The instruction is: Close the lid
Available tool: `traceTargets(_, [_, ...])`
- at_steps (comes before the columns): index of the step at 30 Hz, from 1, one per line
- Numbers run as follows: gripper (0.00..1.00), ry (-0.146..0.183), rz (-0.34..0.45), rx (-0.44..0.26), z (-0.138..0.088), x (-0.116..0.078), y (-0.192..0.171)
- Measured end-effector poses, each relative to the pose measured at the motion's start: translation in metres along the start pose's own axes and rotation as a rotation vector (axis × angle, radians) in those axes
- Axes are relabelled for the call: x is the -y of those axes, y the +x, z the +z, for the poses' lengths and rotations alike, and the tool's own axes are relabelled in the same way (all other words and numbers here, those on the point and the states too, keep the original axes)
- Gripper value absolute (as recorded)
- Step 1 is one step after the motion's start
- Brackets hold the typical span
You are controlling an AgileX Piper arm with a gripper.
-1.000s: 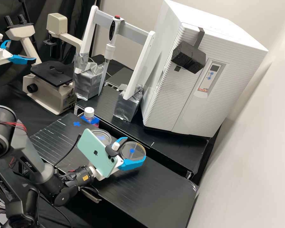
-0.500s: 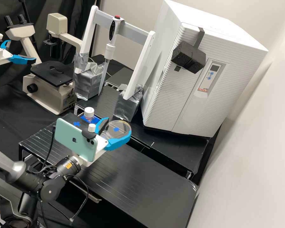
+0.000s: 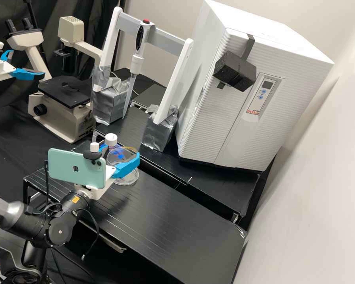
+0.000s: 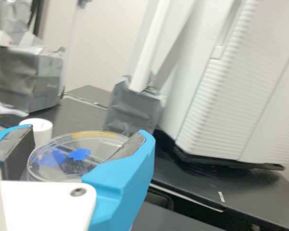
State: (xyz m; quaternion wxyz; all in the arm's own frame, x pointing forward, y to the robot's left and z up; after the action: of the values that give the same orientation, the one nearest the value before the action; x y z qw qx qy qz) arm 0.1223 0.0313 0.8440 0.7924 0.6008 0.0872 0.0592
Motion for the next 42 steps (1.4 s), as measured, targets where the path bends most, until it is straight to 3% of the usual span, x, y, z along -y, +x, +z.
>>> traceTargets(9, [0.0,-0.03,-0.151,-0.001,0.004,0.013,-0.001])
traceTargets(21, [0.0,0.03,-0.151,0.076,0.02,0.012,-0.004])
traceTargets(28, [0.0,0.084,-0.166,0.088,0.026,0.015,-0.003])
traceTargets(37, [0.0,0.183,-0.134,0.107,0.037,0.014,-0.001])
traceTargets(39, [0.0,0.217,-0.122,0.116,0.041,0.014,-0.001])
traceTargets(42, [0.0,0.24,-0.12,0.119,0.043,0.014,0.0])
